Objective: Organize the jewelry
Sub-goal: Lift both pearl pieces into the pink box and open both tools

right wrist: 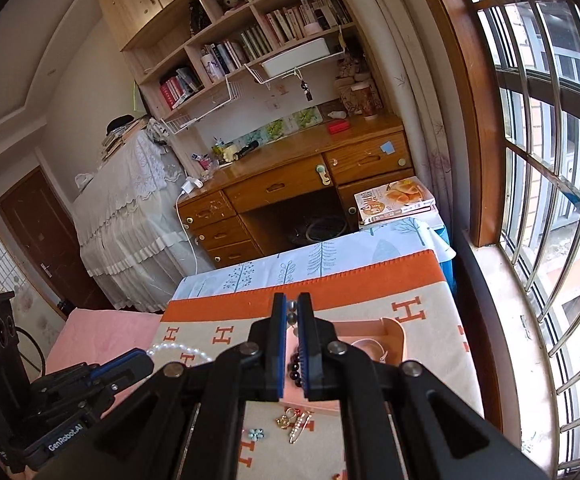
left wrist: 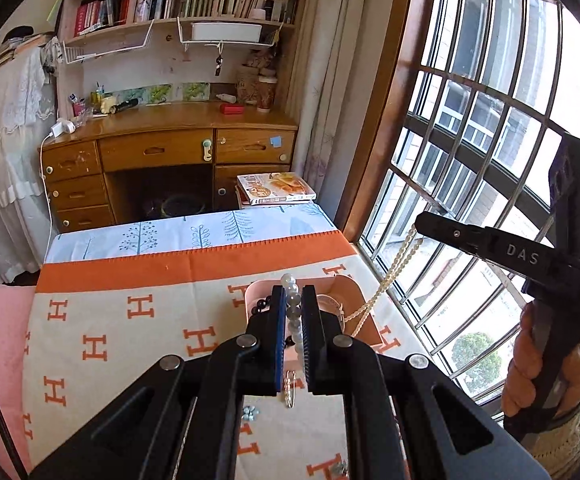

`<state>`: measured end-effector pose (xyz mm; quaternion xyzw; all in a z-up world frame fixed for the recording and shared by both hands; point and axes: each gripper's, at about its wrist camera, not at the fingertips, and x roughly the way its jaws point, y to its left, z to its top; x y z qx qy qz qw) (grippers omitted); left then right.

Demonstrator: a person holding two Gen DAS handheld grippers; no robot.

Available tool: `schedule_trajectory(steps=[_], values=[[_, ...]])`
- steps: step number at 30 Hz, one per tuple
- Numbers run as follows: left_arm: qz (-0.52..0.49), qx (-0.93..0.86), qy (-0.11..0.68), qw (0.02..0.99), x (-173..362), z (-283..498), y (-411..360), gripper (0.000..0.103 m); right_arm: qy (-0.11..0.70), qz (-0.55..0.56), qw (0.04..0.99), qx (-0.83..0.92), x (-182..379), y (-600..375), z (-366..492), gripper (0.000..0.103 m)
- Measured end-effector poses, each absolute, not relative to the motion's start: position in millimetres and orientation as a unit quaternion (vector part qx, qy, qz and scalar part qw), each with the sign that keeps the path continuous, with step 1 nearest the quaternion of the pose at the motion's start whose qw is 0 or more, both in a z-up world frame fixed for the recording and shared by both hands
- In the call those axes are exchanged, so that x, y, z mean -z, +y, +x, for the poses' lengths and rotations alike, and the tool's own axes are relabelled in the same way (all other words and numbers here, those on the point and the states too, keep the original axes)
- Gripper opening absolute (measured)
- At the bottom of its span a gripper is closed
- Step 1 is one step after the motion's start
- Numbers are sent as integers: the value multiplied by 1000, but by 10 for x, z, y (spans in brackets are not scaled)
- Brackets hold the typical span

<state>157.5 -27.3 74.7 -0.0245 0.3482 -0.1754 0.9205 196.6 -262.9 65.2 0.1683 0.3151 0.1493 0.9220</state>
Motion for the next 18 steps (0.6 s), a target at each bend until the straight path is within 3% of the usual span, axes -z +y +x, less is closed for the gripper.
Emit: schedule_trajectory(steps=[12, 14, 18], values=[[5, 140, 442, 886, 369, 2688, -802, 6, 339, 174, 909, -171, -398, -2597, 2262, 5], [9, 137, 464, 875, 539, 2754, -803, 20, 341, 172, 908, -175, -383, -2570, 2300, 5], [6, 128, 474, 871, 657, 2747, -714, 24, 339, 169, 907, -185, -390, -2489, 2350, 5]])
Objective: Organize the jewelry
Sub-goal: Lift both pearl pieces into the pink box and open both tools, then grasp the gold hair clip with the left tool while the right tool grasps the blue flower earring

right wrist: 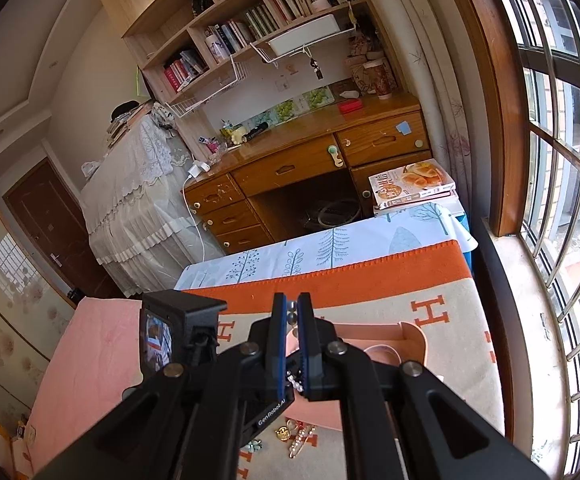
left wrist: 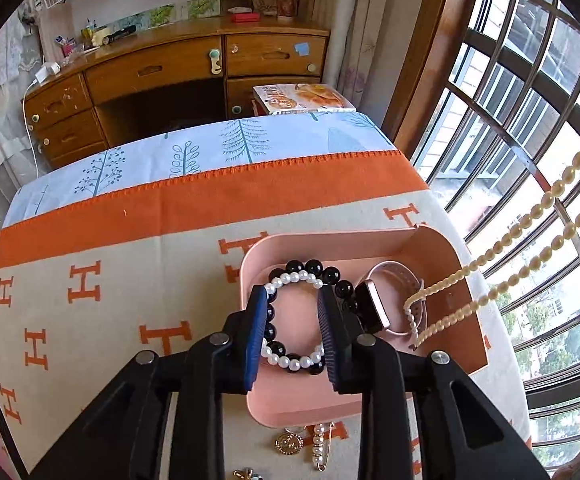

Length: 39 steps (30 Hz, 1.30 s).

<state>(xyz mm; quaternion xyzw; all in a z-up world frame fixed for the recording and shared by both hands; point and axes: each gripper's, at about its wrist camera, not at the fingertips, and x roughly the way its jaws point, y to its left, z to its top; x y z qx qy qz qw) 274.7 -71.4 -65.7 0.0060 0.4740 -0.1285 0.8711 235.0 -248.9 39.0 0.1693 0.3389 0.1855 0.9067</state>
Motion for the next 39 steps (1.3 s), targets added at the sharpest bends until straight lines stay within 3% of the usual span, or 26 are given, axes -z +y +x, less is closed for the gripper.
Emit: schedule_trajectory(steps=[6, 8, 10, 19, 39], values=[[-15, 120, 448, 886, 449, 2548, -416, 32, 329, 167, 906, -206, -432, -2324, 2421, 5], [-17, 110, 435, 893, 360, 2447, -302, 50, 326, 166, 907, -209, -439, -2265, 2452, 5], [-12, 99, 416, 904, 274, 2330, -199, 55, 326, 164, 906, -212, -425, -2208, 2491, 5], [-26, 74, 392, 917, 57, 2007, 278, 55, 341, 152, 903, -212, -293, -1928, 2667, 5], [-63, 44, 395, 915, 130, 1505, 947, 56, 416, 122, 892, -127, 168, -1843, 2742, 7]])
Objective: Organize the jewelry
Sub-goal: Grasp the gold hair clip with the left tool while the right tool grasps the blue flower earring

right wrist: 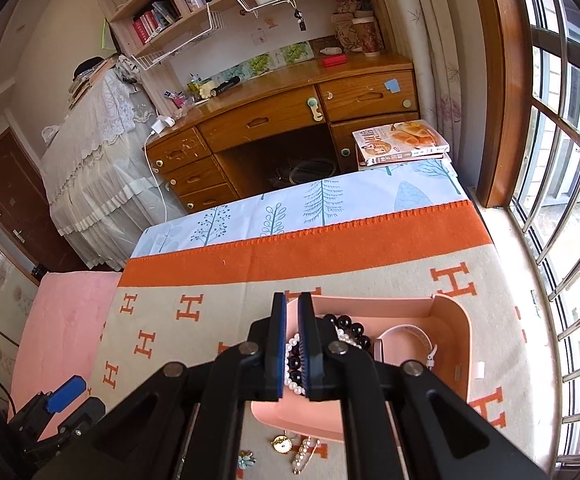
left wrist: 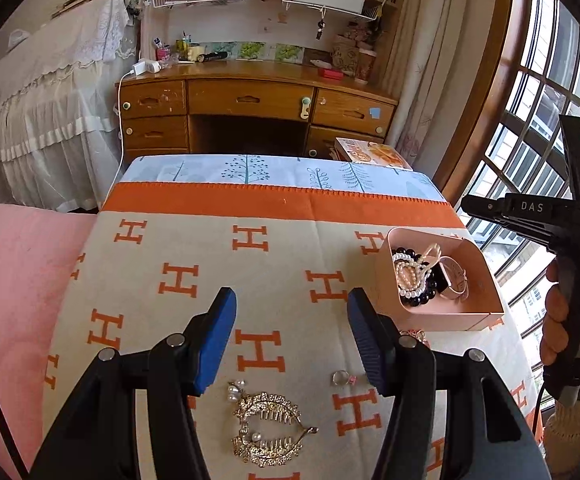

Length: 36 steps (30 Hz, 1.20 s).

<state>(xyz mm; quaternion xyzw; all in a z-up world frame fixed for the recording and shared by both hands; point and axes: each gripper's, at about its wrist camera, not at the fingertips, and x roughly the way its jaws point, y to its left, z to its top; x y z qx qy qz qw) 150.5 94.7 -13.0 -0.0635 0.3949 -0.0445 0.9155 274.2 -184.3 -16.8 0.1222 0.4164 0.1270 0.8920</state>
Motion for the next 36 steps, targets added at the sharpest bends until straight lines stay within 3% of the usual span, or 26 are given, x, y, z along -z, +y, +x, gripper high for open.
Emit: schedule_trajectory(steps=[18, 29, 31, 33, 36], values=[[-72, 25, 391, 917, 57, 1078, 1219, 64, 421, 95, 885, -176, 151, -1706, 1998, 8], [-77, 21, 444, 892, 517, 926, 1334, 70, 444, 81, 871, -196, 429, -1580, 1516, 8], [-82, 22, 456, 886, 619, 914, 1374, 79, 452, 81, 866, -198, 505, -1567, 1470, 10], [-85, 20, 463, 882, 708, 898, 1409, 79, 457, 83, 863, -200, 576, -1571, 1419, 21], [-85, 19, 474, 876, 828, 906, 1439, 80, 458, 82, 863, -199, 660, -1583, 1334, 26]])
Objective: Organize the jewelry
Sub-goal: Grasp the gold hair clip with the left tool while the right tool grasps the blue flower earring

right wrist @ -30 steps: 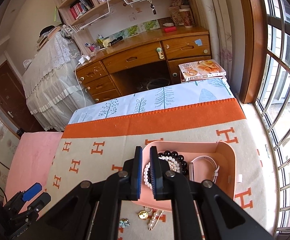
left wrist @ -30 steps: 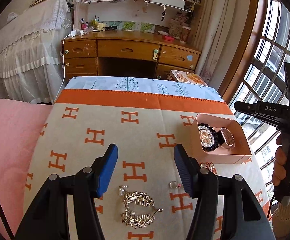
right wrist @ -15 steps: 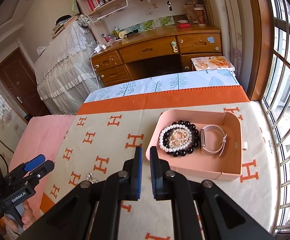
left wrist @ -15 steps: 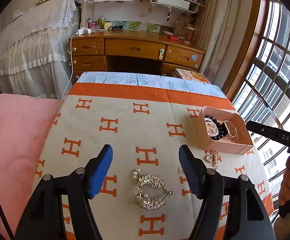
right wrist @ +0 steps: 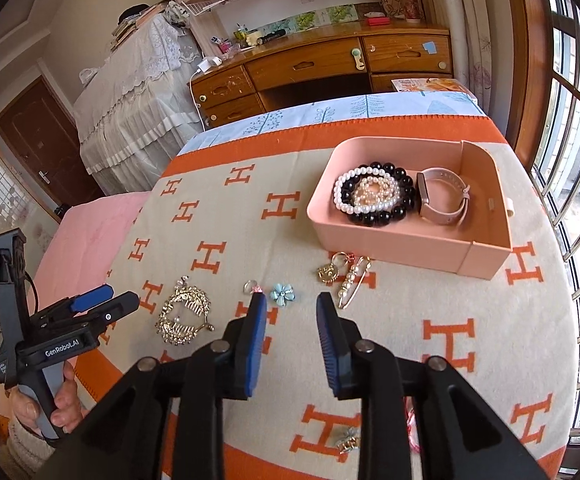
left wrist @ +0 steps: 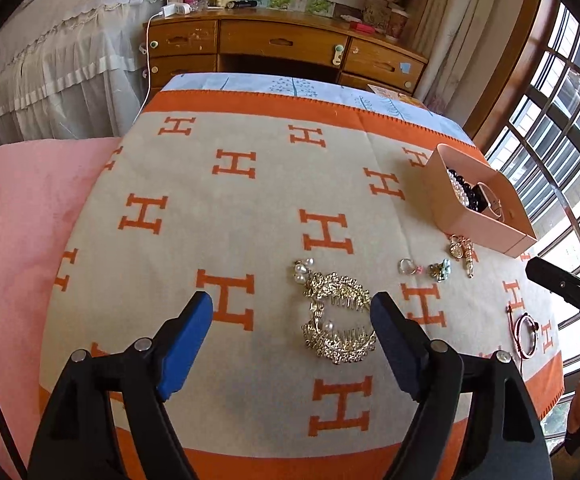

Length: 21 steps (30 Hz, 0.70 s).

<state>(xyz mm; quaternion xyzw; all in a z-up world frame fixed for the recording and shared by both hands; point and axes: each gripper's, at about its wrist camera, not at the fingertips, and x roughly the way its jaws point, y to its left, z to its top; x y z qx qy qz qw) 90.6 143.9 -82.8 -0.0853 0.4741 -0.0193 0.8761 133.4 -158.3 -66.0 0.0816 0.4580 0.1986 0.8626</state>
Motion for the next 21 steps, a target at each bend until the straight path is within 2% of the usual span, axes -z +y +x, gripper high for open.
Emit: schedule_trajectory(steps=[15, 21], values=[[-65, 41, 510, 857, 1259, 1101, 1341, 78, 491, 104, 849, -165, 1077, -1845, 1129, 26], [-40, 38, 508, 860, 1286, 1132, 1282, 55, 504, 91, 839, -184, 1188, -1659, 1128, 26]])
